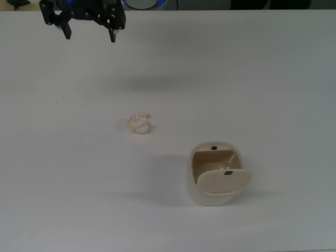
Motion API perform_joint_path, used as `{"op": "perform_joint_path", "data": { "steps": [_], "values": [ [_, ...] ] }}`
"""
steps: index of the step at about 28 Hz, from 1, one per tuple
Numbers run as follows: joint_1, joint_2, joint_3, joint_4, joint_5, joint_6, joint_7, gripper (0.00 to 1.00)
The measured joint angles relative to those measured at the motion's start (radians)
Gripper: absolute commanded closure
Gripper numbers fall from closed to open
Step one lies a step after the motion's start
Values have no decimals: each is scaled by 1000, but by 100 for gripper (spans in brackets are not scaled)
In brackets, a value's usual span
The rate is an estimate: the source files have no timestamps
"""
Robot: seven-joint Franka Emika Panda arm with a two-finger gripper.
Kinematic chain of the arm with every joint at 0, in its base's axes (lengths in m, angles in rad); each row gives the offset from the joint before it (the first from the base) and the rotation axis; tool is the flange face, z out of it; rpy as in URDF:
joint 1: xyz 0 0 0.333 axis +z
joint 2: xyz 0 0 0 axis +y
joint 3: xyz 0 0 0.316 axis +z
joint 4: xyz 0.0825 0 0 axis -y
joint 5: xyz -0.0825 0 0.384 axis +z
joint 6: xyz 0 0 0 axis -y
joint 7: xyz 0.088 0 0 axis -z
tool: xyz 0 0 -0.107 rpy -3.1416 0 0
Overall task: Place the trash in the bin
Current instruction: 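Lower the open gripper onto the crumpled white paper ball, then close the gripper on the paper ball and lift it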
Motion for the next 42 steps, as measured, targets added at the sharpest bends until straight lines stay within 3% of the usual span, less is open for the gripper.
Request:
{"op": "perform_joint_path", "data": {
  "steps": [7,15,25,26,27,30,37,38,42],
  "values": [
    [0,24,0,-30,2,54,0,0],
    [17,118,11,-67,1,128,-79,0],
    [102,215,12,-221,-55,382,-146,0],
    [106,225,12,-226,-58,399,-146,3],
    [108,236,12,-229,-59,415,-146,15],
    [110,265,12,-231,-59,454,-146,31],
    [114,298,12,-232,-59,488,-145,35],
    [115,302,12,-232,-59,492,-144,42],
    [122,313,12,-232,-59,499,-136,54]
  ]
}}
